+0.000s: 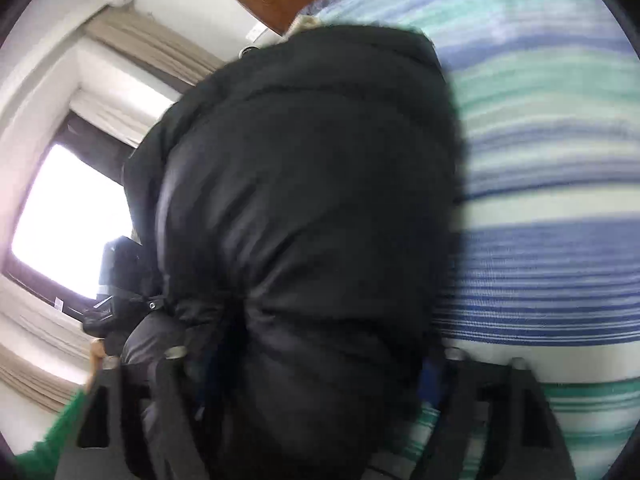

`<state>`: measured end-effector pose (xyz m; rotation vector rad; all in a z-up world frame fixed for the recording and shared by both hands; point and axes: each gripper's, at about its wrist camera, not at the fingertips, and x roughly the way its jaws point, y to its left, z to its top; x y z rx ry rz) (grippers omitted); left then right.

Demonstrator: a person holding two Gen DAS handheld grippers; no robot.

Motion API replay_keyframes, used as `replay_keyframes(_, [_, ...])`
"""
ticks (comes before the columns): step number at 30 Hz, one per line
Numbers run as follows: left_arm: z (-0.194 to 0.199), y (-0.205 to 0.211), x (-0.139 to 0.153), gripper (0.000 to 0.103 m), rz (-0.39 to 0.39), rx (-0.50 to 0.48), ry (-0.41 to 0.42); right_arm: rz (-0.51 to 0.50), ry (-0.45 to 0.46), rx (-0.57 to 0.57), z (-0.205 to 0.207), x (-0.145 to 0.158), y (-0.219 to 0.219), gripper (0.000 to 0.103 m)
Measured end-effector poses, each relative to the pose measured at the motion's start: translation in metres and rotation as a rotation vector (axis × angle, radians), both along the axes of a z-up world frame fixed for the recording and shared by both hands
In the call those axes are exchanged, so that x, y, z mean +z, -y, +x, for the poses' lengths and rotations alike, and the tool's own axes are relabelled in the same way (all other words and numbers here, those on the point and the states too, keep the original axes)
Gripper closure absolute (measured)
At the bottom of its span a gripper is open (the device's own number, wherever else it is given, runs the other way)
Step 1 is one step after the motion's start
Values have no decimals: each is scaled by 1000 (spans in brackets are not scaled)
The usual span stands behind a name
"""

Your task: Fold large clothes

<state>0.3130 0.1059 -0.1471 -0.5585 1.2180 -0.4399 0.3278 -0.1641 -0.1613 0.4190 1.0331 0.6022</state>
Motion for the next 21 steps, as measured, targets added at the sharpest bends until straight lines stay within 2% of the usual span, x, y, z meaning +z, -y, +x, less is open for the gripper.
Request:
replay_keyframes(2, [-16, 4, 15, 38, 12, 13, 40, -62, 90, 36, -19, 20, -9, 44])
replay_keyframes(4, [-33, 10, 33, 46, 36, 19, 104, -91, 168, 59, -39, 41, -17, 45])
replay_keyframes(6, [-48, 9, 53, 47, 31, 34, 159, -86, 229, 70, -54, 58, -21, 46])
replay_keyframes(8, [-56, 9, 74, 47, -8, 55, 198, -65, 311, 77, -68, 81, -21, 46])
replay_keyframes(11, [-47, 11, 110, 47, -15, 63, 259, -24, 402, 81, -70, 113, -20, 46])
replay_keyframes(14, [-18, 15, 141, 47, 4, 71, 326, 18, 455, 87, -42, 136, -16, 46])
replay_keyframes(16, [14, 20, 154, 47, 28, 78, 355, 33, 470, 99, -9, 144, -15, 46])
replay_keyframes(19, [55, 34, 151, 44, 72, 88, 361, 58, 426, 111, 38, 130, -11, 46])
replay_keyframes(21, [83, 46, 125, 37, 90, 108, 323, 63, 352, 90, 76, 108, -4, 45])
